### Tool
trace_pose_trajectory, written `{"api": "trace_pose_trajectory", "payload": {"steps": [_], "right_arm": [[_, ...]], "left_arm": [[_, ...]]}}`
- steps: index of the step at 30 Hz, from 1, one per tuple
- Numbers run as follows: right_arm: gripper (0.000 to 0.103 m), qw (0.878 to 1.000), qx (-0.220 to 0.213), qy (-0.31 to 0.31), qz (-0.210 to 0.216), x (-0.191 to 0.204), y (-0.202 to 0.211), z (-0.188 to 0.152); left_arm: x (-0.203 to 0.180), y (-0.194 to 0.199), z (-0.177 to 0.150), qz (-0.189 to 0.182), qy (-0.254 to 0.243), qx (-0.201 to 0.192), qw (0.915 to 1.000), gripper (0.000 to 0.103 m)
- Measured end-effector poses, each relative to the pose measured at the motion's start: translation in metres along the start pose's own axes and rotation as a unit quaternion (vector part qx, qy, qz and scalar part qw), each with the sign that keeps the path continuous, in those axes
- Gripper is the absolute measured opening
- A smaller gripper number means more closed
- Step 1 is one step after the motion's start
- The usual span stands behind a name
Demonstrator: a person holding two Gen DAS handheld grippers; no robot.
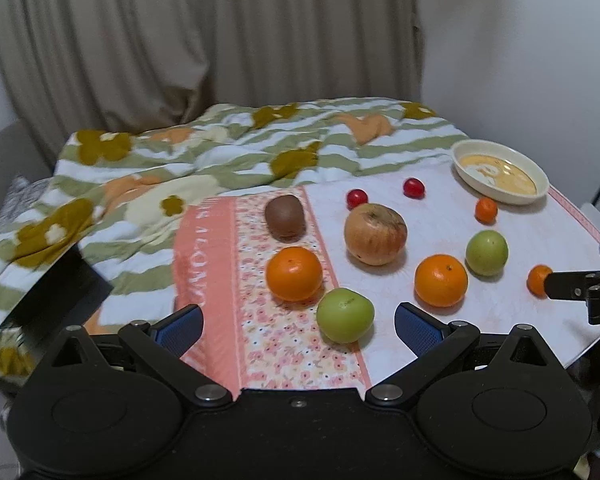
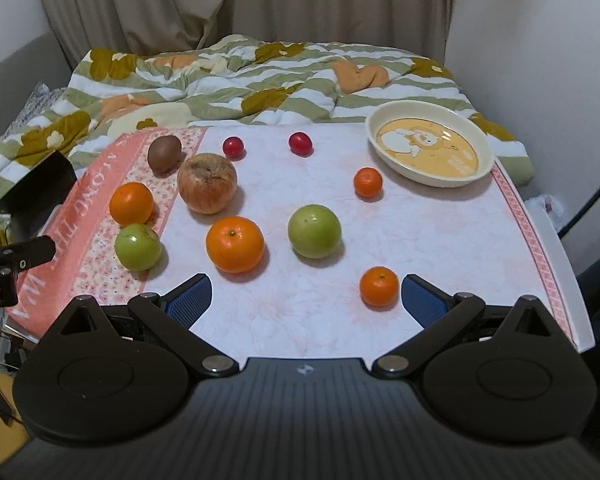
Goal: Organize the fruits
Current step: 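Grasp the green apple with the left tool while the right tool grasps an orange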
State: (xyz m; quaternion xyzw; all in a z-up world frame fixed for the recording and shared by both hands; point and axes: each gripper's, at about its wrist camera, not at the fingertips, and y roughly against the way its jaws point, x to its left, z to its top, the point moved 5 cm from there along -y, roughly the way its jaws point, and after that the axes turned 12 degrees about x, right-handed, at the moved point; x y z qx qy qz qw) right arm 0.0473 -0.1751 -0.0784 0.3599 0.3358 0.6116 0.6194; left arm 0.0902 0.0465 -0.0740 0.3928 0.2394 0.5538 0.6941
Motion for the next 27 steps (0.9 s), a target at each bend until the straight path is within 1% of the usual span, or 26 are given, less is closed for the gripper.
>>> {"api": "trace_pose_trajectory", "payload": {"steps": [5, 9, 14, 21, 23, 25, 27], "right_arm": [[0.103, 1.0, 0.002, 0.021, 0.018, 0.007, -0.031, 0.001], [0.103, 0.999, 0.004, 0.048, 0.023, 0.013, -0.055, 0.001], [0.103, 0.996, 0.009, 0.075, 0.04, 0.021, -0.078, 0.003], [0.103, 0.993, 0.018, 0.098, 0.06, 0.032, -0.099, 0.008], [0.103, 0.992, 0.017, 0.102, 0.066, 0.034, -0.102, 0.01], [0.103, 0.992, 0.018, 0.105, 0.072, 0.036, -0.104, 0.013], [0.101, 0.991, 0.019, 0.109, 0.075, 0.039, -0.107, 0.014]], "left_arm": [[0.0, -0.032, 0.002, -0.013, -0.036, -0.002, 0.9993, 0.103], [-0.004, -0.054, 0.002, -0.021, -0.063, 0.007, 0.9978, 0.1], [-0.013, -0.079, 0.001, -0.034, -0.089, 0.023, 0.9952, 0.091], [-0.023, -0.1, 0.004, -0.049, -0.099, 0.039, 0.9931, 0.078], [-0.025, -0.103, 0.004, -0.056, -0.098, 0.043, 0.9926, 0.071], [-0.028, -0.106, 0.004, -0.069, -0.099, 0.049, 0.9915, 0.059], [-0.029, -0.105, 0.004, -0.071, -0.097, 0.047, 0.9916, 0.059]]}}
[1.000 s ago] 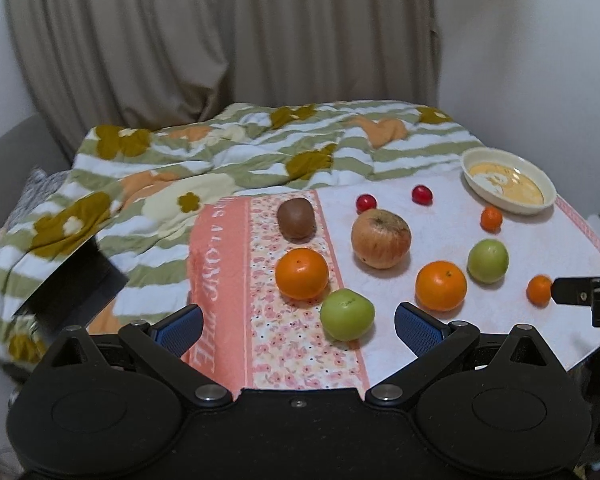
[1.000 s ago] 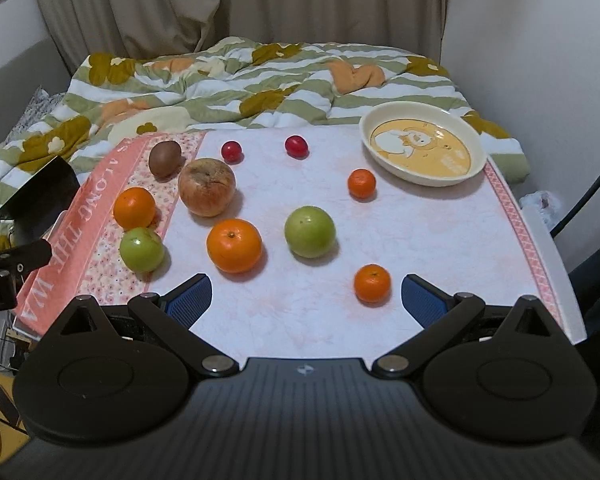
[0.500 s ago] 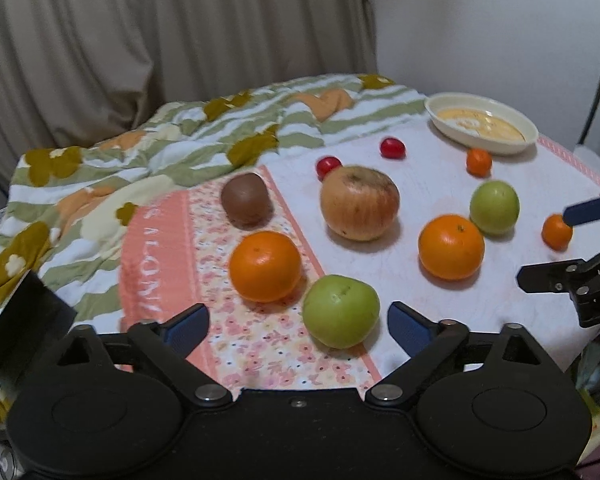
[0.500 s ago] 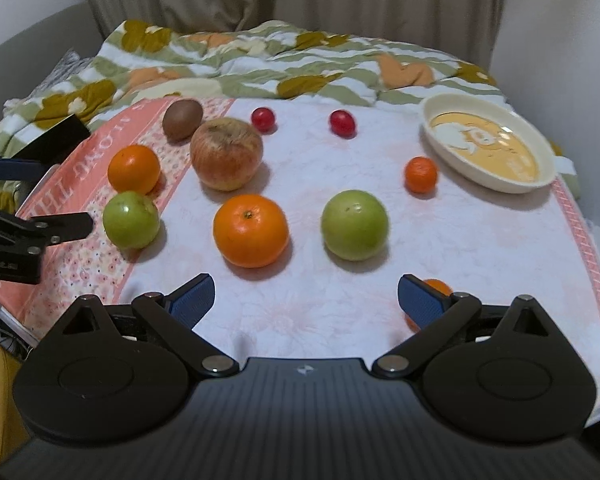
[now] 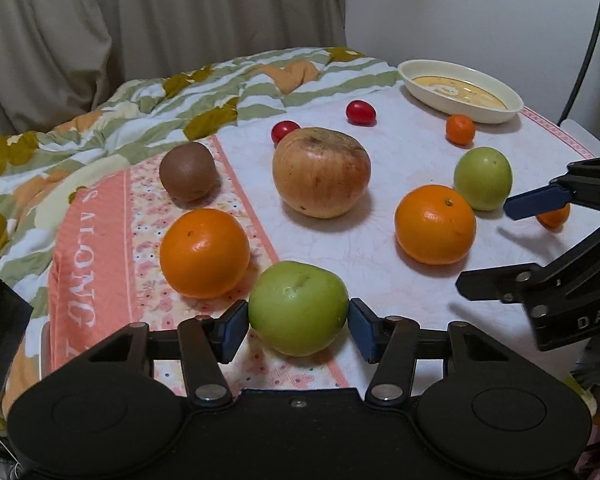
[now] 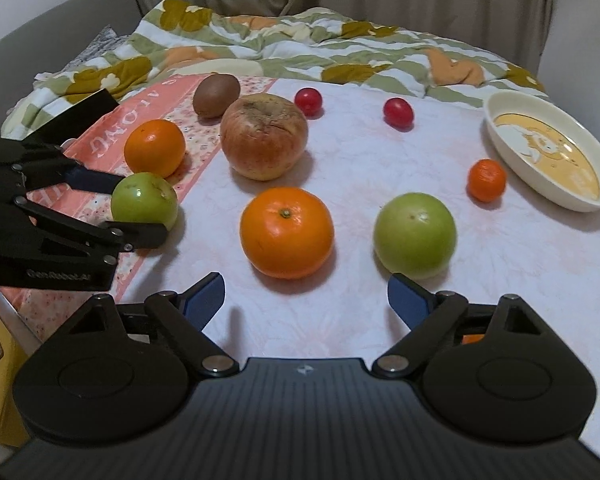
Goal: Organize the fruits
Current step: 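Grasp the green apple with the left tool while the right tool grasps an orange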
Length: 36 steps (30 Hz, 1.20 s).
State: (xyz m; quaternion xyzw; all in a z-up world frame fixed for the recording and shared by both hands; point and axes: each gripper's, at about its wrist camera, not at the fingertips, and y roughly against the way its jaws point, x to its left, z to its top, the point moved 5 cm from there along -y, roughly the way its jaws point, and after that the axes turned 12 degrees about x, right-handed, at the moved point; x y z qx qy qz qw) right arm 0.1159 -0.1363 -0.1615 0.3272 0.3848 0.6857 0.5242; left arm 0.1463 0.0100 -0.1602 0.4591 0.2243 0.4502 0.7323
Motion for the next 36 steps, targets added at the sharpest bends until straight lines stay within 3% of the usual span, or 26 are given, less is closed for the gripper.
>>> {"api": "trace_pose_trajectory", "payload": {"steps": [11, 19, 21, 36], "right_arm": [[0.093, 1.0, -0.002, 0.006, 0.013, 0.003, -0.016, 0.016], [0.083, 1.0, -0.007, 0.019, 0.011, 0.007, -0.024, 0.024], [0.075, 1.0, -0.008, 0.023, 0.01, 0.008, -0.025, 0.025], [0.074, 0.999, -0.031, 0.023, 0.013, 0.013, 0.004, 0.022]], "left_arm": [[0.002, 0.004, -0.004, -0.001, 0.015, 0.002, 0.9999, 0.058], [0.003, 0.007, -0.01, 0.006, 0.024, 0.0, 0.9997, 0.058], [0.003, 0.007, -0.011, 0.008, 0.025, -0.001, 0.9996, 0.058], [-0.004, 0.036, -0.015, 0.007, 0.044, -0.024, 0.9987, 0.058]]}}
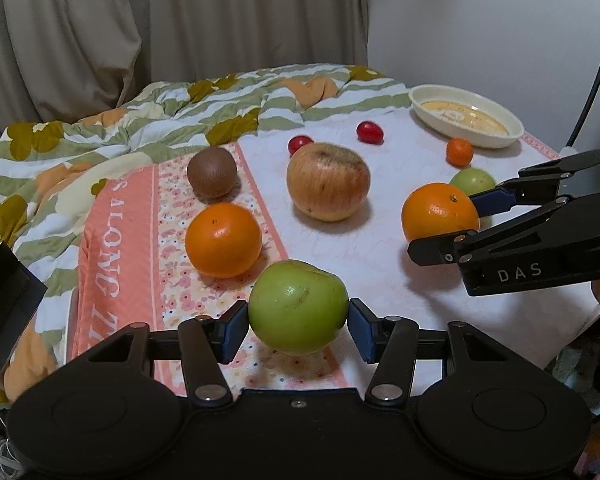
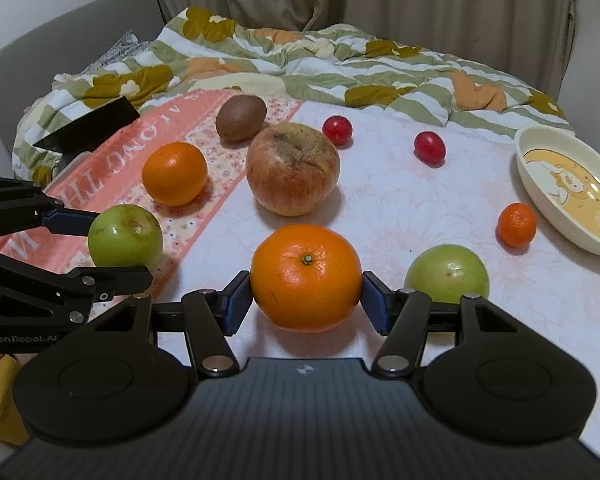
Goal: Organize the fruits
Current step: 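Carry the green apple and orange with both tools over the cream bowl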
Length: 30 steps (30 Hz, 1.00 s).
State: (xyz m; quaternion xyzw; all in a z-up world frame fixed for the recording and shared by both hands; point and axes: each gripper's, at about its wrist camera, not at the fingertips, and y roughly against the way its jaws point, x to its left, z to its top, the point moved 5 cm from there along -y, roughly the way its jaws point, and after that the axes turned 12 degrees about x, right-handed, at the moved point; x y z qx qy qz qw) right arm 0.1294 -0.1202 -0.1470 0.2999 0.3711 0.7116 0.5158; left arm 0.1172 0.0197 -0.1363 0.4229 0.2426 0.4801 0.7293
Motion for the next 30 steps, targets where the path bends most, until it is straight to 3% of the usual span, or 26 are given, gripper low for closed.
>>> {"api": "trace_pose_trajectory", "payload": {"steps": [7, 14, 22, 30], "right_arm": [[0.074, 1.0, -0.026, -0.015, 0.002, -0.013, 0.042, 0.002], [0.074, 0.998, -0.049, -0.026, 0.006, -0.05, 0.087, -0.001], [0.074, 0.998, -0.064, -0.028, 0.012, -0.126, 0.13, -0.008], [0.074, 0.997, -0.074, -0.02, 0.0, -0.213, 0.147, -0.003]], "left_arm": [[-0.016, 0.032, 0.012, 0.003, 0.012, -0.019, 0.9997, 0.058], [-0.046, 0.056, 0.032, 0.011, 0.043, -0.031, 0.9985, 0.058], [-0.1, 0.066, 0.067, 0.031, 0.081, -0.047, 0.9951, 0.058], [-0.15, 0.059, 0.116, 0.036, 0.096, -0.068, 0.9924, 0.058]]}}
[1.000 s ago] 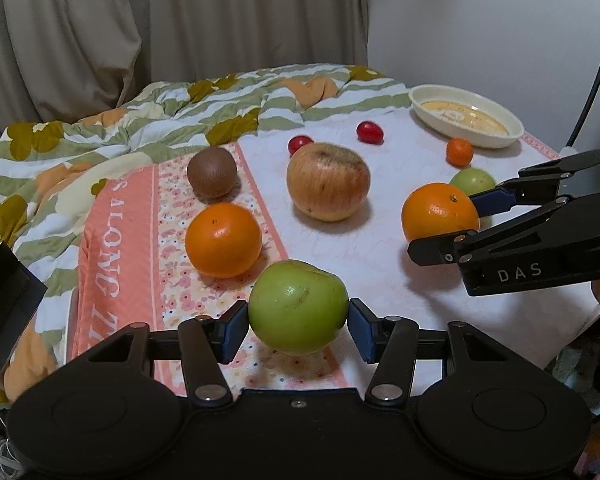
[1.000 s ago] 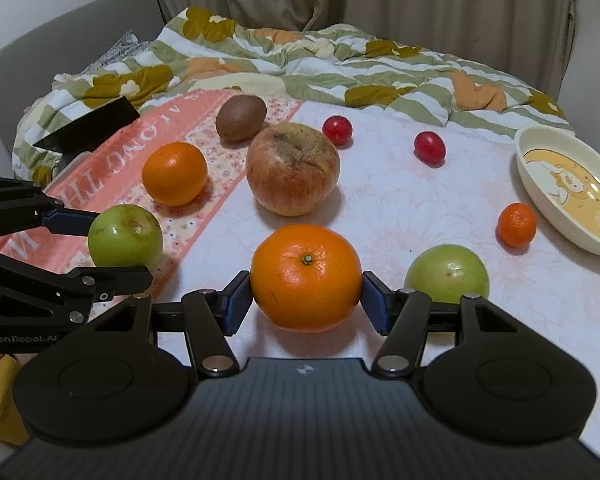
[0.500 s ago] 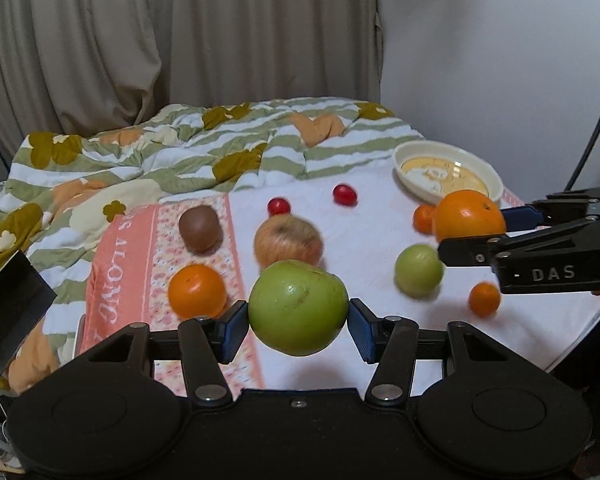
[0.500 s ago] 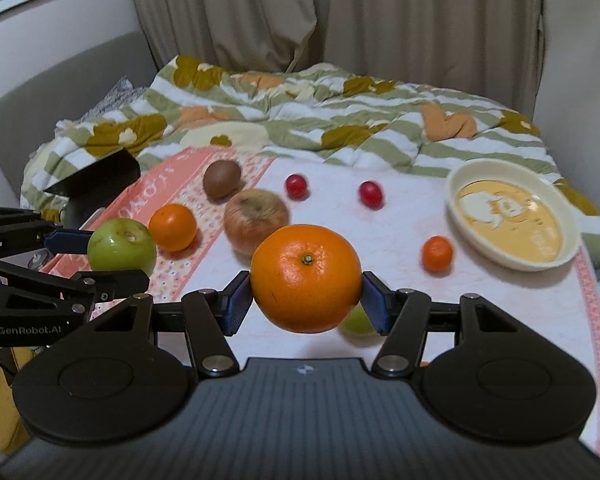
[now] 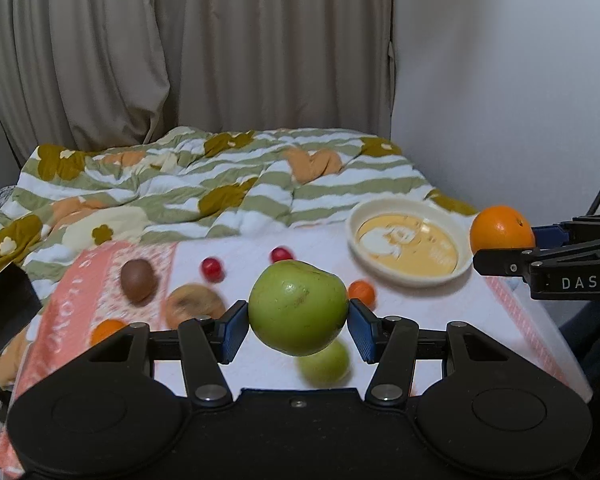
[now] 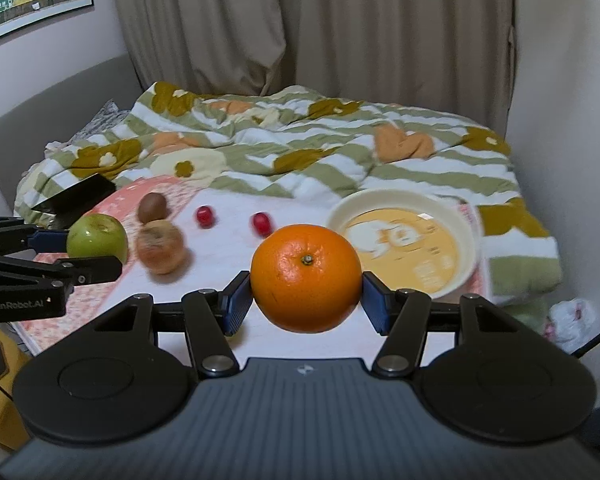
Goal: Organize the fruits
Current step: 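Carry the green apple and orange with both tools over the cream bowl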
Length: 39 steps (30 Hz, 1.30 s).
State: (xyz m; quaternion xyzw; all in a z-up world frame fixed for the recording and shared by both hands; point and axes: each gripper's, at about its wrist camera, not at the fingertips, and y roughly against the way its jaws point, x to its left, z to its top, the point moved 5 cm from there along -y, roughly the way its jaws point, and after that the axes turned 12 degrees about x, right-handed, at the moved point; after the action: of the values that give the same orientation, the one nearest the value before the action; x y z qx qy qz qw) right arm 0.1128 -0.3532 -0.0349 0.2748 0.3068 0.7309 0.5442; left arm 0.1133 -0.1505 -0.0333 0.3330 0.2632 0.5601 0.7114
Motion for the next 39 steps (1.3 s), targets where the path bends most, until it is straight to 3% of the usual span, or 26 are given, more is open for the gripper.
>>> {"api": "trace_pose_trajectory", "payload": {"steps": [6, 12, 21, 31, 39], "right_arm": [[0.074, 1.0, -0.007, 0.006, -0.007, -0.051, -0.005, 0.018], [0.074, 1.0, -0.01, -0.025, -0.012, -0.092, -0.021, 0.041], [0.074, 0.997, 0.0, -0.068, -0.029, -0.137, -0.063, 0.067], [0.074, 0.992, 0.028, -0.114, -0.049, -0.17, -0.114, 0.074], [0.074, 0.988, 0.046, -0.138, -0.058, -0.187, -0.138, 0.071]], "left_arm": [[-0.032, -0.02, 0.033, -0.004, 0.003, -0.015, 0.9999, 0.058], [-0.052, -0.05, 0.067, -0.017, -0.004, -0.007, 0.9998, 0.058], [-0.074, -0.128, 0.11, -0.038, -0.053, 0.025, 0.9975, 0.058], [-0.1, -0.221, 0.135, -0.057, -0.129, 0.079, 0.9868, 0.058], [-0.113, -0.263, 0.138, -0.06, -0.169, 0.103, 0.9784, 0.058]]}}
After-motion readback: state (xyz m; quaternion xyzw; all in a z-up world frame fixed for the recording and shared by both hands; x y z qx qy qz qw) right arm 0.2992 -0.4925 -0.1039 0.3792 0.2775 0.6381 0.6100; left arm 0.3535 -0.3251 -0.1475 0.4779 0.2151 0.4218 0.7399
